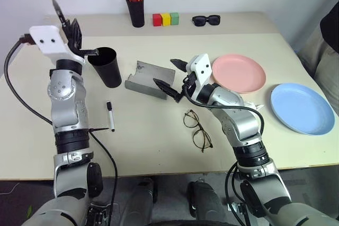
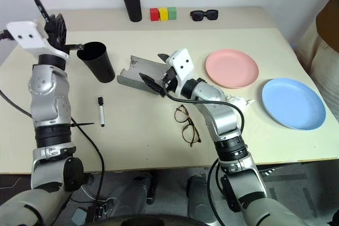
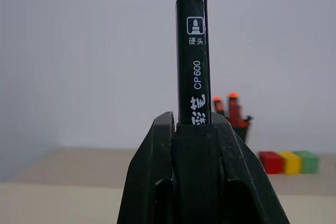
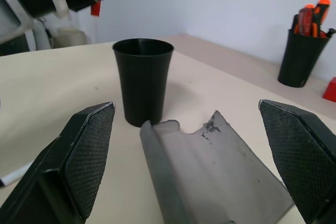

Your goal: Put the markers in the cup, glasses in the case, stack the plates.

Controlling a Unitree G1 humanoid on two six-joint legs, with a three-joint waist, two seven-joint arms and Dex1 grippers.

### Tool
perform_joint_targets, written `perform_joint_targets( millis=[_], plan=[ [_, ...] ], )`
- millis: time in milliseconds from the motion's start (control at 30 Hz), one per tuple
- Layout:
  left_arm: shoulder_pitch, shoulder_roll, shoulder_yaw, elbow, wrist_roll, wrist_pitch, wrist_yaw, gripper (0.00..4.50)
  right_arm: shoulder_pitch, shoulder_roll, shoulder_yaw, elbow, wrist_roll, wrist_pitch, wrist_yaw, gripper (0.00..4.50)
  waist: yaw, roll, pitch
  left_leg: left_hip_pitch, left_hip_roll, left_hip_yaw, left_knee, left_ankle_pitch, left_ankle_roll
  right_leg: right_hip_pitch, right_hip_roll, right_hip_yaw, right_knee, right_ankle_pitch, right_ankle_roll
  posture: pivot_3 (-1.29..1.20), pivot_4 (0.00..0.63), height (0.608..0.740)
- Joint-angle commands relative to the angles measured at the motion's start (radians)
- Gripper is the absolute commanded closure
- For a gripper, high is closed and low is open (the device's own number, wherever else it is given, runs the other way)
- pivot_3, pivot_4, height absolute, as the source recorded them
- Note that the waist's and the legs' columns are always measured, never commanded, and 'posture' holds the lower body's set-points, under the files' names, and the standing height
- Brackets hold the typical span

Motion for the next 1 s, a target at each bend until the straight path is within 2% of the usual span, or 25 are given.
perform_joint_targets(
  millis=[33,633,700,733,867,1000],
  plan=[
    [-0.023,0.003,-0.009,0.034,0.002,-0.069,0.005,4.42,-0.033,0.002,-0.004,-0.025,0.008,-0.008,0.007,0.0,0.0,0.0,0.0,0.0,0.0,0.0,0.0,0.0,0.0,0.0,0.0,0.0,0.0,0.0,0.0,0.0,0.15,0.74],
    [-0.171,0.007,-0.086,0.268,0.001,-0.139,-0.02,4.42,-0.005,-0.004,-0.006,-0.067,0.005,0.014,-0.01,0.0,-0.005,0.0,0.0,0.0,0.0,0.0,0.0,0.0,0.0,0.0,0.001,0.0,0.0,0.0,0.0,0.0,0.15,0.74],
    [-0.175,0.008,-0.086,0.281,0.002,-0.144,-0.016,3.34,-0.003,-0.005,-0.006,-0.069,0.006,0.016,-0.011,0.0,-0.004,0.0,0.0,0.0,0.0,0.0,0.0,0.0,0.0,0.0,0.001,0.0,0.0,0.0,0.0,0.0,0.15,0.74],
    [-0.177,0.009,-0.087,0.286,0.004,-0.147,-0.013,3.08,-0.003,-0.006,-0.006,-0.07,0.006,0.016,-0.011,0.0,-0.004,0.0,0.0,0.0,0.0,0.0,0.0,0.0,0.0,0.0,0.001,0.0,0.0,0.0,0.0,0.0,0.15,0.74],
    [-0.177,0.003,-0.085,0.288,0.0,-0.152,-0.001,1.07,-0.004,-0.007,-0.005,-0.07,0.006,0.018,-0.009,0.0,-0.002,0.0,0.0,0.0,0.0,0.0,0.0,0.0,0.0,0.001,0.001,0.0,0.0,0.0,0.0,0.0,0.15,0.74],
    [-0.175,-0.005,-0.074,0.281,-0.019,-0.151,0.01,1.07,-0.006,-0.007,-0.004,-0.069,0.005,0.018,-0.008,0.0,-0.003,0.0,0.0,0.0,0.0,0.0,0.0,0.0,0.0,0.001,0.001,0.0,0.0,0.0,0.0,0.0,0.15,0.74]
  ],
)
